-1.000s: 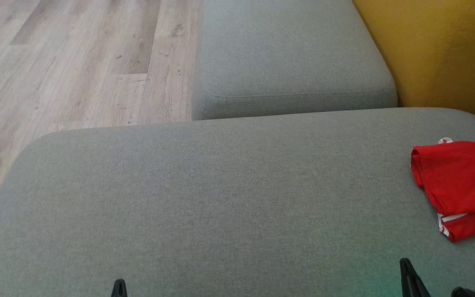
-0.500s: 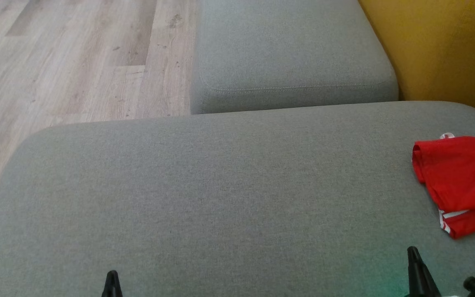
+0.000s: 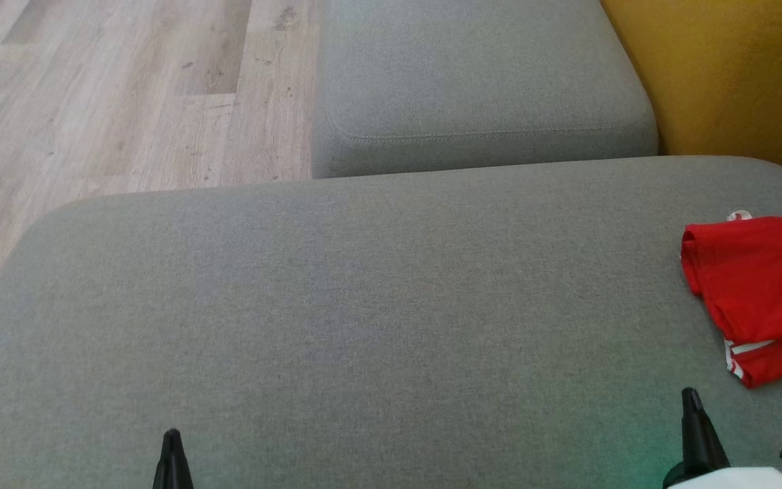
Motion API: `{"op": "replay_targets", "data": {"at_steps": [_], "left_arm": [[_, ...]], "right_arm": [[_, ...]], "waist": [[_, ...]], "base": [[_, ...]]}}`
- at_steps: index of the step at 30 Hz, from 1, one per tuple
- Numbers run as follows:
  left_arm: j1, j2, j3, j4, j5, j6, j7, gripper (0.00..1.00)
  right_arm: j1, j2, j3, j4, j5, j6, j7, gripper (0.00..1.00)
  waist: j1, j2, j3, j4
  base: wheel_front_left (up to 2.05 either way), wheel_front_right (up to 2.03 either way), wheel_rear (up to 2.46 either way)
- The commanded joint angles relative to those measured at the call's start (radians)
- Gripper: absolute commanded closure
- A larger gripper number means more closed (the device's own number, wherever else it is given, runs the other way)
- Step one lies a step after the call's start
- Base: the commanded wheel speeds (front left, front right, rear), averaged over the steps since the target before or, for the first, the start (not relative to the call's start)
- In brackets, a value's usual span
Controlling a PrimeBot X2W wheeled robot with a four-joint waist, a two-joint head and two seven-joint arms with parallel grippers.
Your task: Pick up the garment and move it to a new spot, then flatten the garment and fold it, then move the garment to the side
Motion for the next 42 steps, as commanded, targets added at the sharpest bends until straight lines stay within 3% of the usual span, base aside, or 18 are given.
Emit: {"op": "replay_targets", "data": {"at_steps": [1,42], "left_arm": [[-0.057,0.013,0.027,-0.027,-0.027,-0.006,0.005,1.0],[-0.211,0.013,0.121,0.018,-0.525,-0.096,0.119,1.0]], "right_arm": [[-0.059,-0.003,0.002,-0.029,0.027,0.004,0.003,1.0],[-0.2,0.005,-0.055,-0.019,0.488,0.006,0.119,1.0]], "waist": [[-0.0001,0.0,0.002,0.0],[-0.0001,0.0,0.07,-0.006]], "base": [[0.0,0.0,0.0],[0.0,0.0,0.0]]}}
